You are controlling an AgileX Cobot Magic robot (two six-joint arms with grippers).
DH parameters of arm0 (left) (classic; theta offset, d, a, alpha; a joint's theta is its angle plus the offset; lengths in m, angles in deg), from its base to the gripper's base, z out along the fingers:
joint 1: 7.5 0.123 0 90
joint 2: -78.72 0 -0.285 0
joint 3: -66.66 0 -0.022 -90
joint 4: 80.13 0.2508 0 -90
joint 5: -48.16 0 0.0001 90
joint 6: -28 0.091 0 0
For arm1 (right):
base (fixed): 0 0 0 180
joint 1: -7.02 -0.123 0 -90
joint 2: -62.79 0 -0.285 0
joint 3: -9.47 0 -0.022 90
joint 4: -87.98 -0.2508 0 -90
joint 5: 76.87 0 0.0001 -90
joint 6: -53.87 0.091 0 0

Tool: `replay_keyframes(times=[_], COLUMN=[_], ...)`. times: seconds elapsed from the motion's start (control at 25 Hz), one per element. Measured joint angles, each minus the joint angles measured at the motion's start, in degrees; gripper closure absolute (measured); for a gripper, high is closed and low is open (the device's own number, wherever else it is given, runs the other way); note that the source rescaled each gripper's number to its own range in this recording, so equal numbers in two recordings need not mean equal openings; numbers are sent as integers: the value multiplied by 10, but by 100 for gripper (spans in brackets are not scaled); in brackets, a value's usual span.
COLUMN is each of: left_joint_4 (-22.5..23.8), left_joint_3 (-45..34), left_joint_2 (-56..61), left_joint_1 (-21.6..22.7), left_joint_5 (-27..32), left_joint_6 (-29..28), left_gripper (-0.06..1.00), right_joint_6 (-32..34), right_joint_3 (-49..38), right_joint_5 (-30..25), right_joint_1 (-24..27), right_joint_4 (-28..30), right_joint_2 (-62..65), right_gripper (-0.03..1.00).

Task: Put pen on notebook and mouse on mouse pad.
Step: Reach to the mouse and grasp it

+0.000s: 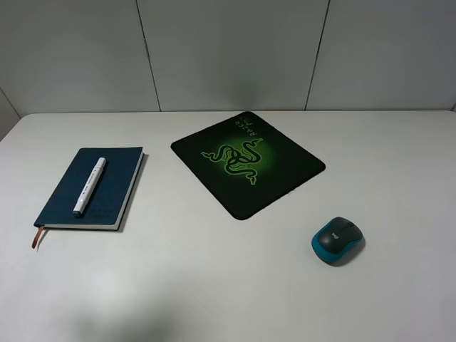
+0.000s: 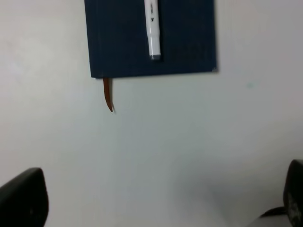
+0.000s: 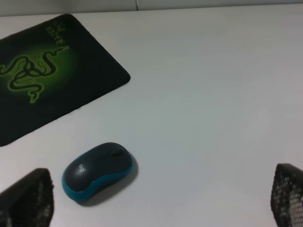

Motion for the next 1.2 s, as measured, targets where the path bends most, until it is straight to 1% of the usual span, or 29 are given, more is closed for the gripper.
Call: replay_keyframes(times=[0.12, 0.32, 0.44, 0.56, 0.72, 0.92, 1.04, 1.2], left_joint_4=[-6, -15, -19, -29, -32, -36, -38, -38], left_joint_3=[-30, -81, -119, -148, -182, -230, -261, -270], left_joint_2=[84, 212, 275, 320, 369, 436, 476, 510], left_joint_1=[0, 0, 0, 10, 35, 64, 67, 67], left_joint_5=[0, 0, 0, 0, -3, -38, -59, -59], left_joint_6=[3, 47, 58, 61, 63, 89, 94, 96], left_gripper=[-5, -5, -5, -5, -5, -6, -6, -6], right_joint_6=[0, 0, 0, 0, 0, 0, 0, 0], right_joint_3=[0, 0, 0, 0, 0, 0, 0, 0], right_joint_5=[0, 0, 0, 0, 0, 0, 0, 0], right_joint_1=[0, 0, 0, 0, 0, 0, 0, 0], right_joint_4=[0, 0, 0, 0, 0, 0, 0, 0], right_joint_2=[0, 0, 0, 0, 0, 0, 0, 0], right_gripper=[-3, -3, -3, -3, -3, -3, -3, -3])
